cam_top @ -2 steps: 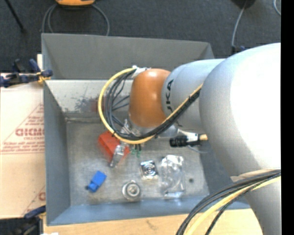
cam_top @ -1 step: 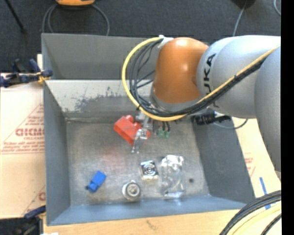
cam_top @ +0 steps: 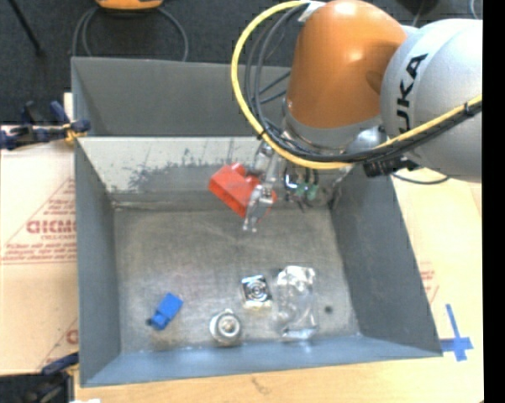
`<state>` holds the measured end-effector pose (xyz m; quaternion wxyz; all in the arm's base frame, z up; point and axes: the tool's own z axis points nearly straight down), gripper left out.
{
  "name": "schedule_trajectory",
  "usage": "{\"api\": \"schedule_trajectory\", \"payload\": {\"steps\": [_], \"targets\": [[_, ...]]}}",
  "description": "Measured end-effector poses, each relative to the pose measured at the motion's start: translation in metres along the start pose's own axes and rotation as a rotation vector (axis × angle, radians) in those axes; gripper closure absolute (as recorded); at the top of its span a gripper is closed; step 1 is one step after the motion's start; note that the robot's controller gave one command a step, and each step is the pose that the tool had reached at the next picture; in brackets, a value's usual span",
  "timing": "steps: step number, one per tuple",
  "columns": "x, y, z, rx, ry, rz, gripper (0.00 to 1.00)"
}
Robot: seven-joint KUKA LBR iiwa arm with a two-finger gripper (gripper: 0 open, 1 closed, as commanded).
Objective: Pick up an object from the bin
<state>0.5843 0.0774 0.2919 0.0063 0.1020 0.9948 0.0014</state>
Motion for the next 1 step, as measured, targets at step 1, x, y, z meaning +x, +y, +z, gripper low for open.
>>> {"api": "schedule_trajectory", "payload": {"steps": [1], "targets": [[0.0257,-0.0060,-0.0476,0.001,0.004,-0.276,1.00]]}}
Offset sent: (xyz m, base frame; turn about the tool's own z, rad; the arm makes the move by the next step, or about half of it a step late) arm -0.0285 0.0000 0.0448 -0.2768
